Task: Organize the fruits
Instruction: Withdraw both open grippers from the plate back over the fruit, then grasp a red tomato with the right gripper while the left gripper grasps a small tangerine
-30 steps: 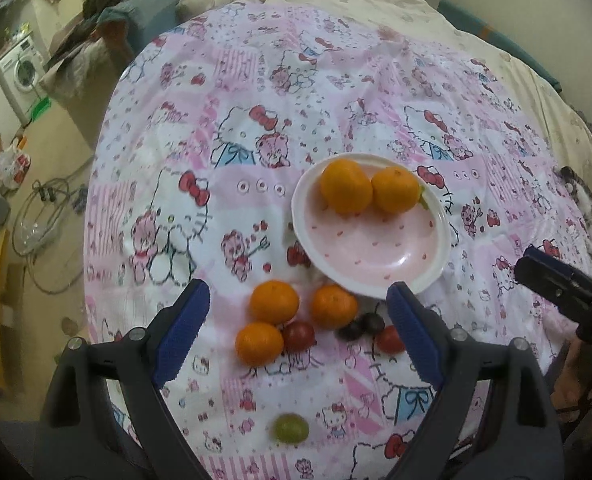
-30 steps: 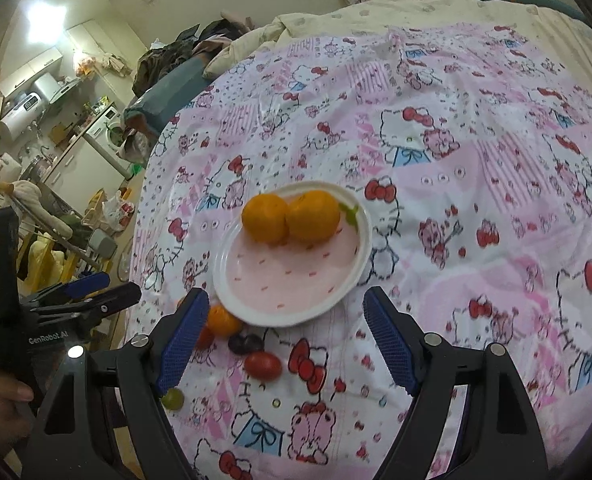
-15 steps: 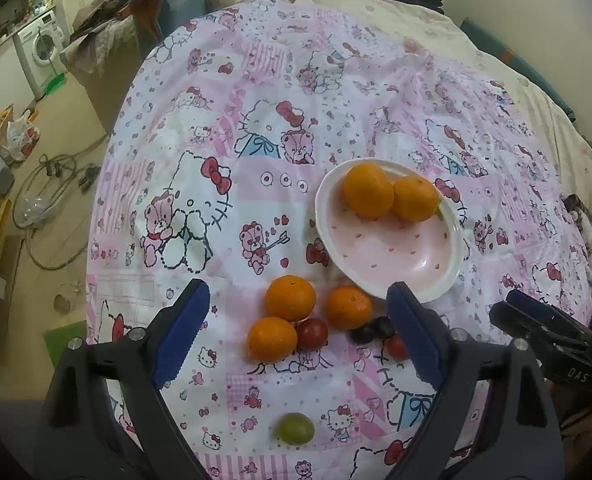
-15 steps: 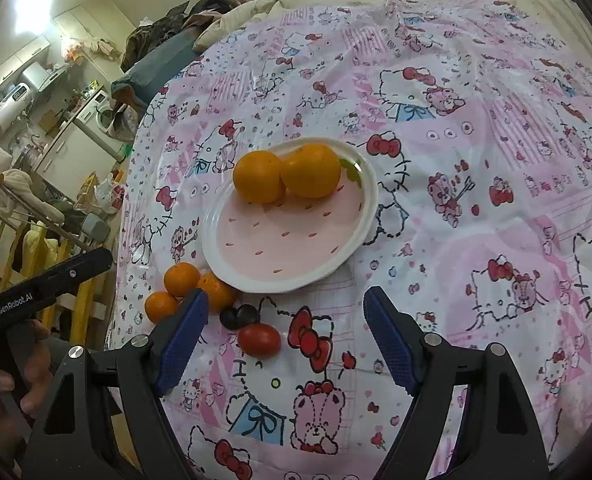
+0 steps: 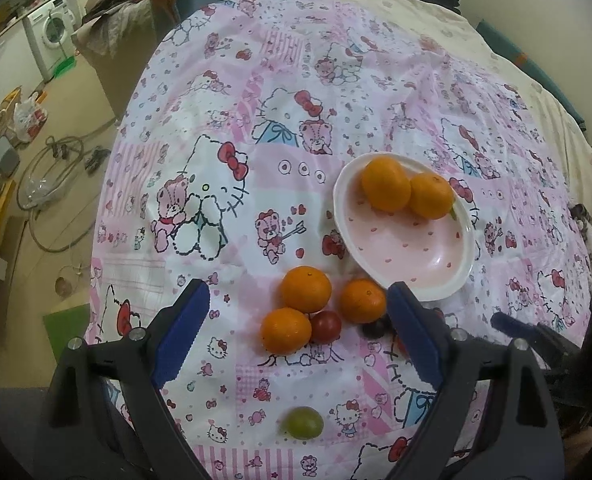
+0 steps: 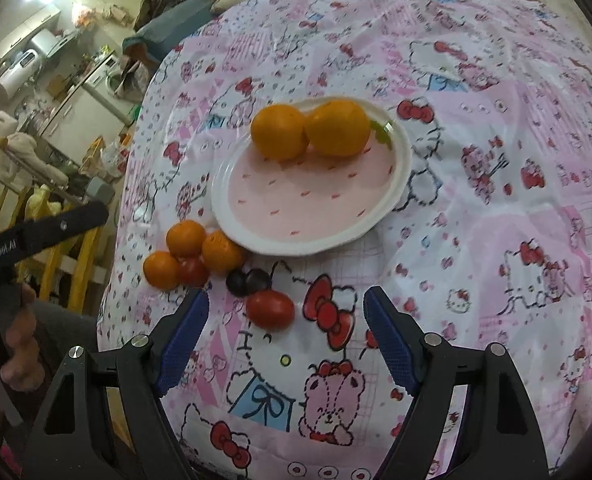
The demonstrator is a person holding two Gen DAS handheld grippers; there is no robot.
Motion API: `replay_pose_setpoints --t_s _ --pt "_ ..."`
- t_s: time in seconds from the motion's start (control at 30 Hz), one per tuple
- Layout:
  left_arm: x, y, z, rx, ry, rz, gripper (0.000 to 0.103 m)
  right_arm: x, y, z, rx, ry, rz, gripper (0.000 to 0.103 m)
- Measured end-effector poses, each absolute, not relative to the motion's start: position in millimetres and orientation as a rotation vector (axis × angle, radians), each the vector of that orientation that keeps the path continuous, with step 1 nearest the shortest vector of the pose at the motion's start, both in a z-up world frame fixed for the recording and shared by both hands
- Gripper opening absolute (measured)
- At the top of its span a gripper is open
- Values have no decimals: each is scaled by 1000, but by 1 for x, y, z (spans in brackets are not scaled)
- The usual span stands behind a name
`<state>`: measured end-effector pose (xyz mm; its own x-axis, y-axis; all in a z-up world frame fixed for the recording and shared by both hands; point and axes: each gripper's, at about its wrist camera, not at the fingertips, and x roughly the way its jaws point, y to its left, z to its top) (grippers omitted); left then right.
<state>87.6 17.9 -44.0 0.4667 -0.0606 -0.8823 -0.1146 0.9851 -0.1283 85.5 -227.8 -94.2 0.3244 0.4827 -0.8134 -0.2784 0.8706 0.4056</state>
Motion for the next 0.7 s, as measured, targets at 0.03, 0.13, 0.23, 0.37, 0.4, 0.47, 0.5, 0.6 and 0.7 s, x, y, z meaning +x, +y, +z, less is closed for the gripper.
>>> replay_pose_setpoints --t_s 0.03,0.13,0.23,0.37,0.4,0.47,0.5,0.6,0.7 --pt "88 18 -45 -180 1090 35 88 86 -227 -97 204 1152 515 82" --pt "88 21 -48 -191 1102 42 88 89 -224 -106 197 1200 525 82" --pt "88 25 -48 -200 1101 55 88 91 -220 -115 172 1242 527 82" --pt "87 30 -47 -229 1103 57 88 87 -201 -124 87 1269 560 82" --pt "87 30 -47 -233 1104 59 88 86 -194 -126 39 1260 561 82" --pt "88 31 -47 -235 1107 61 88 86 -180 -131 -26 1261 576 80" --pt "88 31 -47 -235 1107 61 88 87 -173 -135 -57 1261 582 77" --pt "87 32 -48 -233 1105 69 88 90 -158 -144 -143 1245 572 71" --pt "88 35 -49 -239 1110 75 88 94 -151 -144 -177 1224 563 57"
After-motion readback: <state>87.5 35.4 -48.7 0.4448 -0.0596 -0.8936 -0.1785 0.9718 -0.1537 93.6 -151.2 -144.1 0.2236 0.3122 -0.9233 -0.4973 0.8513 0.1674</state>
